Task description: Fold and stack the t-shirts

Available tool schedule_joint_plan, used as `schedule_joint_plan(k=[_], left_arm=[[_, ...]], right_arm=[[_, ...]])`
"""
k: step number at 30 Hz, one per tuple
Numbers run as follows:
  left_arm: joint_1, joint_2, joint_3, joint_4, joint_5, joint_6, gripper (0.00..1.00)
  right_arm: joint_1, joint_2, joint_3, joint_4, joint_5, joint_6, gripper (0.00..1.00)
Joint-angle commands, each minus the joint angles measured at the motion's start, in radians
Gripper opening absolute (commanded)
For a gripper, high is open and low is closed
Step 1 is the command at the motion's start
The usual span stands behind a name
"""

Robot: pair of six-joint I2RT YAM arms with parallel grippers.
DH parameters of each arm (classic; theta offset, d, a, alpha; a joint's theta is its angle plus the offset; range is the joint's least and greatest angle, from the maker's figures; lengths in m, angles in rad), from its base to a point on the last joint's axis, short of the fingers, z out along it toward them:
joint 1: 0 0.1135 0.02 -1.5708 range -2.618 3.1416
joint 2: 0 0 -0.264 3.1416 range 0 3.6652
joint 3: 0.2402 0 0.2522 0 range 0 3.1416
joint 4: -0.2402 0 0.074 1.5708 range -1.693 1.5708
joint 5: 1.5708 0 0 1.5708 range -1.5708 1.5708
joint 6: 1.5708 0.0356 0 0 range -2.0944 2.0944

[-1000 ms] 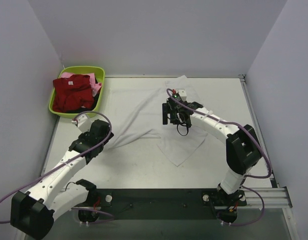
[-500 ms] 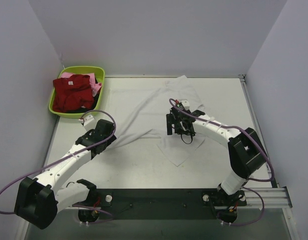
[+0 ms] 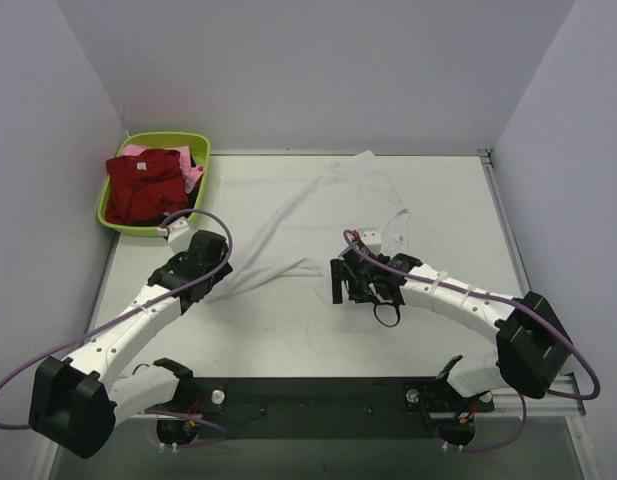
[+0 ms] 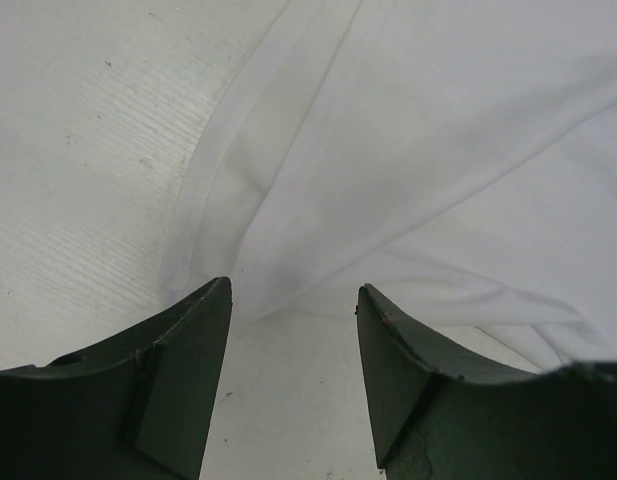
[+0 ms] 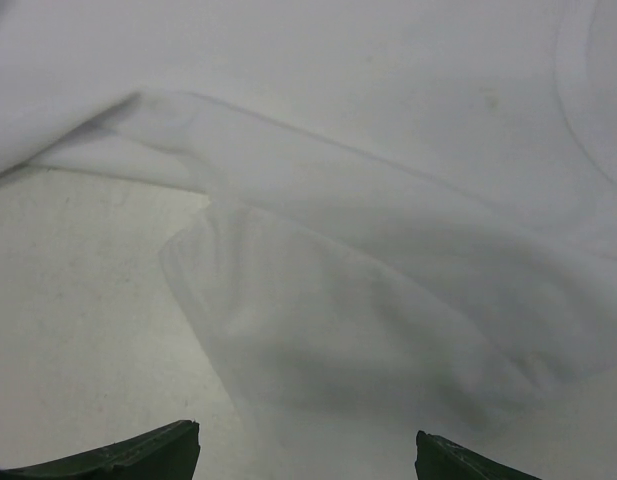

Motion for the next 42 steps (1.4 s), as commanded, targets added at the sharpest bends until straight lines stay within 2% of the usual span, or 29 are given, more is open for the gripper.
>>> schedule_joint_plan(k=[1, 14, 19, 25, 31, 33, 34, 36, 37, 42], left_arm=[[0.015, -0.017, 0.050, -0.004, 0.003, 0.036, 0.63], [0.061, -0.074, -0.011, 0.006, 0.047, 0.059, 0.63], [0.072, -0.083, -0.008, 0.006, 0.052, 0.069, 0.63], [0.080, -0.077, -0.009, 0.007, 0.053, 0.073, 0.63], [0.083, -0.074, -0.012, 0.003, 0.057, 0.072, 0.63], [0.081, -0.076, -0.016, -0.005, 0.060, 0.072, 0.63], [0.081, -0.076, -0.017, -0.011, 0.064, 0.073, 0.63], [0.081, -0.067, -0.017, -0.022, 0.081, 0.078, 0.63], [0.078, -0.062, -0.019, -0.043, 0.089, 0.076, 0.63], [0.058, -0.037, -0.057, -0.101, 0.107, 0.030, 0.63]], right_arm=[[0.119, -0.050, -0.040, -0.052, 0.033, 0.109, 0.88], [0.194, 0.079, -0.106, 0.008, 0.103, 0.146, 0.83], [0.194, 0.140, -0.101, 0.040, 0.102, 0.145, 0.75], [0.194, 0.148, -0.113, 0.053, 0.096, 0.145, 0.57], [0.193, 0.117, -0.136, 0.023, 0.108, 0.160, 0.28], [0.193, 0.096, -0.141, 0.004, 0.114, 0.166, 0.20], [0.194, 0.090, -0.146, -0.003, 0.122, 0.169, 0.13], [0.193, 0.073, -0.150, -0.016, 0.129, 0.174, 0.03], [0.194, 0.070, -0.149, -0.018, 0.131, 0.172, 0.00], [0.193, 0.070, -0.143, -0.020, 0.132, 0.171, 0.00]])
